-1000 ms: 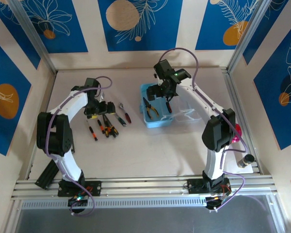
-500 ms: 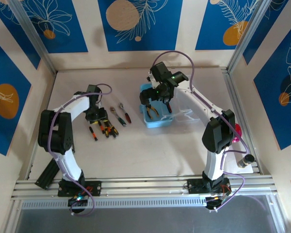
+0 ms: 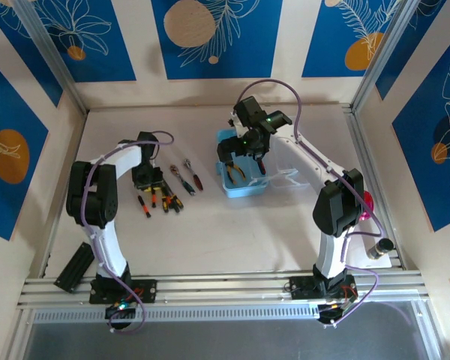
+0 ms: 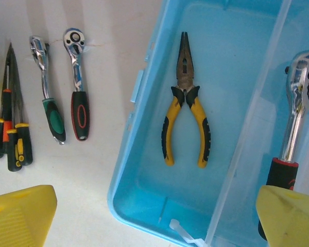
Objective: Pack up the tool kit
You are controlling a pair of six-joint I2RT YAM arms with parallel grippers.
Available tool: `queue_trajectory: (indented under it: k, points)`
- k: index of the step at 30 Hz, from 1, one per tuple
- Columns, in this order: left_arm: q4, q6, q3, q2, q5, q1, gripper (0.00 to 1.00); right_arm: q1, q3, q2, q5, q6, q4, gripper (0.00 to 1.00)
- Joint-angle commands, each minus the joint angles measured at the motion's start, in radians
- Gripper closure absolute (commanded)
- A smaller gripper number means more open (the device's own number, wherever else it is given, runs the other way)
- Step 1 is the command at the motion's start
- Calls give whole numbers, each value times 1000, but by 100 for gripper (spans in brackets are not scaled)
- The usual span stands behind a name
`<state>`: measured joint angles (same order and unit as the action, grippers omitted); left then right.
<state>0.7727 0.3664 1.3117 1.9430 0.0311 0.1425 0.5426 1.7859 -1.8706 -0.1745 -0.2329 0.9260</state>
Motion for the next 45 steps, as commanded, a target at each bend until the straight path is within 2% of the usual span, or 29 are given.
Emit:
queue_trajectory:
  k: [1,6,13,16,19,23,26,29,33,41,45]
  points:
    - [-31,-3,4,42,5,-11,86,-10,-10,3,28,7,5,1]
    - [-13,-26,6,19,-11,-11,100,-20,-7,24,54,2,23,1]
    - [47,-50,32,-105,-71,-10,100,-23,-48,93,148,-10,16,1]
    - [68,-55,68,-182,-182,-1,100,-26,-83,137,217,-21,-5,1]
    - [45,-22,104,-252,-398,23,100,-26,-119,187,315,-47,-41,1]
    - [-79,95,129,-319,-620,106,100,-24,-175,241,456,-116,-128,1]
    - [-237,215,104,-356,-702,170,100,-7,-207,265,516,-145,-185,2]
    - [-411,302,46,-383,-744,207,100,9,-274,294,539,-151,-273,13]
    - [-552,386,-7,-394,-782,222,100,14,-347,309,539,-183,-349,33]
    - [-607,403,-30,-408,-775,275,100,41,-360,290,509,-171,-397,35]
    - [-621,411,-31,-406,-772,289,100,42,-356,279,510,-169,-406,41]
